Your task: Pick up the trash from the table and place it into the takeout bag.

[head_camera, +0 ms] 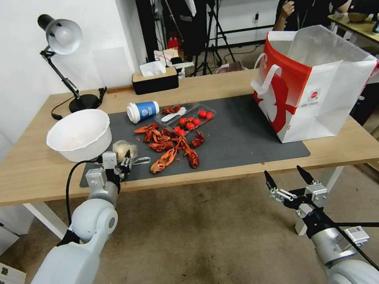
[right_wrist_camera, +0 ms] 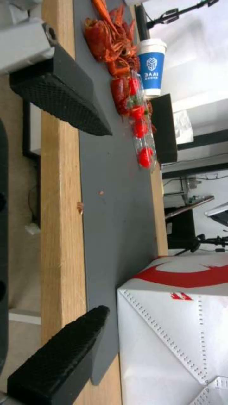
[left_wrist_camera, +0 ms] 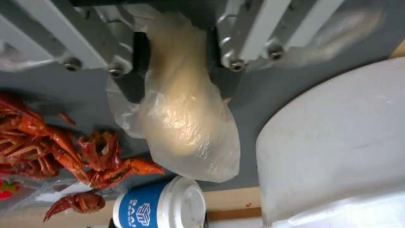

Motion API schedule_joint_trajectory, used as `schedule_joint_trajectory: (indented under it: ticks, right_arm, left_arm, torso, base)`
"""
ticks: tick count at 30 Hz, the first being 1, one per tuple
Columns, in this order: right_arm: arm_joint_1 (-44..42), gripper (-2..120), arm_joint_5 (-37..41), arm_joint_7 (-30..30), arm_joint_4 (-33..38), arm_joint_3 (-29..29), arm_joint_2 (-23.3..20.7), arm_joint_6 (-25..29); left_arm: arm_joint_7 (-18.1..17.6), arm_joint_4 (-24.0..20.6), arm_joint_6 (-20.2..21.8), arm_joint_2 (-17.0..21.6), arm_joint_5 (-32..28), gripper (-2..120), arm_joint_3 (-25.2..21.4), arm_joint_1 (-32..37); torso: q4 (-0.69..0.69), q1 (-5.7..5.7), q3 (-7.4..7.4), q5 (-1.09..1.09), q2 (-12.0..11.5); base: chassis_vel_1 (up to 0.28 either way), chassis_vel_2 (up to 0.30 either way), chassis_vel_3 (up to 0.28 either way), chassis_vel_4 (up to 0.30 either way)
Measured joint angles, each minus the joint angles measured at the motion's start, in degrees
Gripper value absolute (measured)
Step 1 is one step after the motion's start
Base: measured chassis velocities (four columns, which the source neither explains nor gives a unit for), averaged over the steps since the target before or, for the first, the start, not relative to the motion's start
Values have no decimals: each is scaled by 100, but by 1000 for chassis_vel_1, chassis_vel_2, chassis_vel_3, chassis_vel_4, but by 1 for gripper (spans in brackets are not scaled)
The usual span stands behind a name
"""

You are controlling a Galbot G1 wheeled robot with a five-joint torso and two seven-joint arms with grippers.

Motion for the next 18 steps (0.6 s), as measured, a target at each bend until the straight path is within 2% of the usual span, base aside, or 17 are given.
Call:
schedule_joint_trajectory:
  ticks: [1, 3, 5, 7, 10, 13, 14, 17, 18]
  right_arm:
    - [0, 100, 0, 0, 0, 0, 0, 0]
    - [17, 100, -2, 4, 0, -8, 2, 0]
    - [22, 100, -2, 5, 0, -10, 2, 0]
    - [31, 100, -2, 9, 0, -14, 2, -1]
    - [36, 100, -2, 13, 4, -19, 2, -4]
    - [37, 100, -9, 15, 27, -28, 2, -11]
    - [37, 100, -9, 15, 27, -28, 2, -11]
    - [38, 100, -18, 18, 44, -34, 8, -16]
    - [38, 100, -18, 18, 44, -34, 8, -16]
  left_arm:
    - [0, 0, 0, 0, 0, 20, 0, 0]
    - [71, -58, -111, 22, -17, 11, -36, 59]
    - [112, -87, -158, 35, -30, 10, -54, 90]
    - [278, -132, -329, 68, -55, 5, -94, 175]
    - [445, -148, -457, 91, -67, 5, -127, 237]
    - [773, -175, -717, 130, -109, 5, -164, 300]
    - [773, -175, -717, 130, -109, 5, -164, 300]
    - [1285, -178, -1247, 177, -274, 5, -201, 312]
    - [1285, -178, -1247, 177, -274, 5, -201, 312]
  torso:
    - [0, 0, 0, 0, 0]
    - [0, 0, 0, 0, 0]
    - [0, 0, 0, 0, 0]
    - [0, 0, 0, 0, 0]
    - [0, -1, 0, 0, 0]
    - [0, -1, 0, 0, 0]
    - [0, -1, 0, 0, 0]
    - [0, -1, 0, 0, 0]
    - [0, -1, 0, 0, 0]
  base:
    - [0, 0, 0, 0]
    - [0, 0, 0, 0]
    - [0, 0, 0, 0]
    - [0, 0, 0, 0]
    - [0, 0, 0, 0]
    - [0, 0, 0, 0]
    - [0, 0, 0, 0]
    - [0, 0, 0, 0]
    - [0, 0, 0, 0]
